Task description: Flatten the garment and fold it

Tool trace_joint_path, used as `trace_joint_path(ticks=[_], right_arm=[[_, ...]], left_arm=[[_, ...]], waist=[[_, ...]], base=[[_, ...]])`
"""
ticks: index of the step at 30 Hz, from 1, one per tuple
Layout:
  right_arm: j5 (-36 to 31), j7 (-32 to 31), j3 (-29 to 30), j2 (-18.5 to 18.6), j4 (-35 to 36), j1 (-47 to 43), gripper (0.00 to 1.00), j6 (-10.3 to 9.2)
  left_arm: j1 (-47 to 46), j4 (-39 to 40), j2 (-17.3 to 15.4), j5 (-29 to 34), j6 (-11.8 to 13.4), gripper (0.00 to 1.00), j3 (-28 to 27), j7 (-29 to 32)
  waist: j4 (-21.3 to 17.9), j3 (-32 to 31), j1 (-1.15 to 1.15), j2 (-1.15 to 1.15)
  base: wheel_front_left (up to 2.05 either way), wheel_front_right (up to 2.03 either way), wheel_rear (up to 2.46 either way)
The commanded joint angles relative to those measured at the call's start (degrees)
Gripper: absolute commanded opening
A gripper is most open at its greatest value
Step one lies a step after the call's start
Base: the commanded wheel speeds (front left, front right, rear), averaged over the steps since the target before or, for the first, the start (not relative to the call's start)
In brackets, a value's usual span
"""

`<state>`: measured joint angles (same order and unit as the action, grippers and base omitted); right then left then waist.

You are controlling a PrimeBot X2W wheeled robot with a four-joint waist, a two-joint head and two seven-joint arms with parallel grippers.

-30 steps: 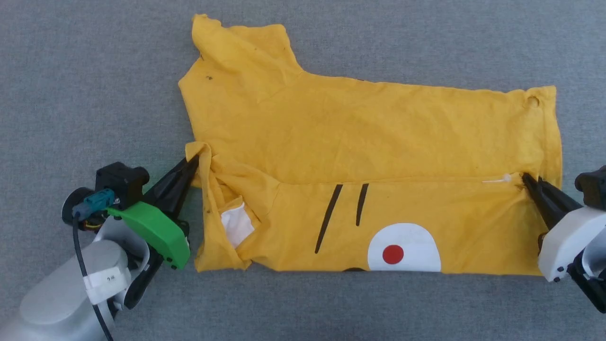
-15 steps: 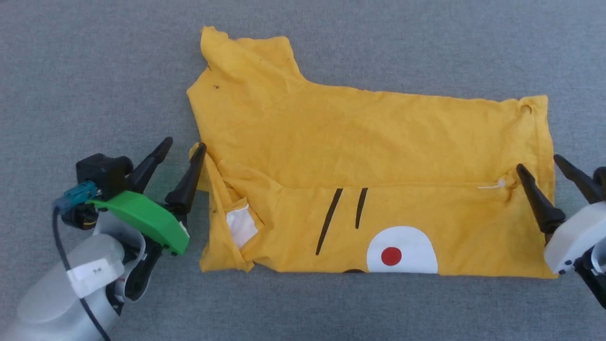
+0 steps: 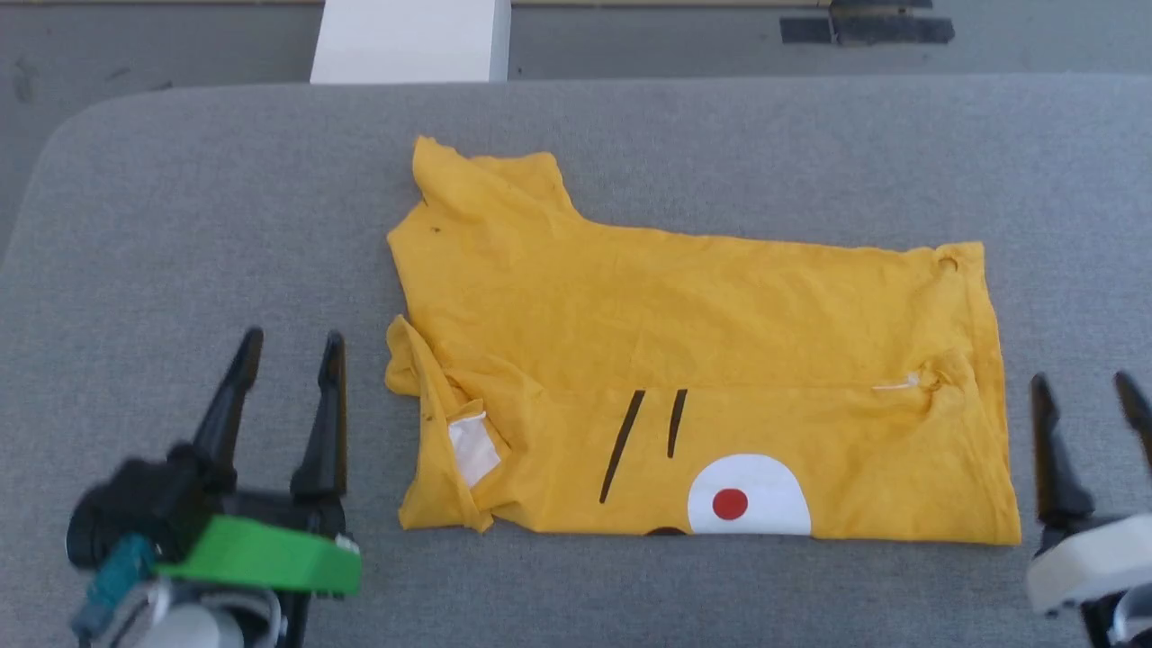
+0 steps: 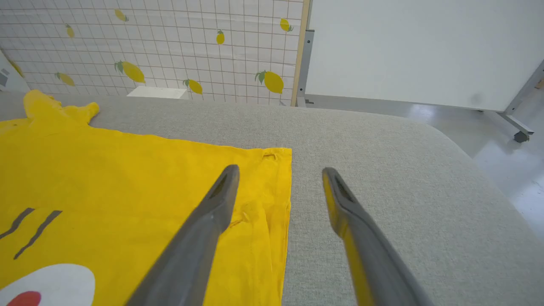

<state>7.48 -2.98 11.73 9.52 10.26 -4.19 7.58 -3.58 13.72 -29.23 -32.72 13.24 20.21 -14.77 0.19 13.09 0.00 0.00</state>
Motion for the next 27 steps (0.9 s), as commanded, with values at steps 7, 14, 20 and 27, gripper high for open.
trace_joint_path(ticks=[7,14,20,27], right_arm=[[-4.06,4.13,0.88,-5.59,2.02,-5.67,1.00,-0.09],[-4.01,6.25,1.95,-6.59,0.46,-7.34,1.00,-0.09],[-3.39,6.19,1.91,-6.62,0.11,-7.36,1.00,-0.09],[-3.40,5.47,0.51,-6.63,0.35,-6.28,1.00,-0.09]], left_arm=[[10.41,-0.86,6.49,7.34,-1.44,1.00,-3.94,-0.22],[14.62,-3.89,12.01,7.26,-4.90,1.00,-6.73,-0.22],[11.42,-7.12,9.81,6.50,-9.11,1.00,-4.76,4.05],[4.66,-9.34,5.89,4.90,-13.31,1.00,-0.55,18.88]], waist=[[0.45,-4.32,0.00,0.00],[0.95,-5.62,0.00,0.00],[1.76,-5.73,0.00,0.00],[1.61,-4.00,0.00,0.00]], base=[[0.00,0.00,0.00],[0.00,0.00,0.00],[0.00,0.00,0.00],[0.00,0.00,0.00]])
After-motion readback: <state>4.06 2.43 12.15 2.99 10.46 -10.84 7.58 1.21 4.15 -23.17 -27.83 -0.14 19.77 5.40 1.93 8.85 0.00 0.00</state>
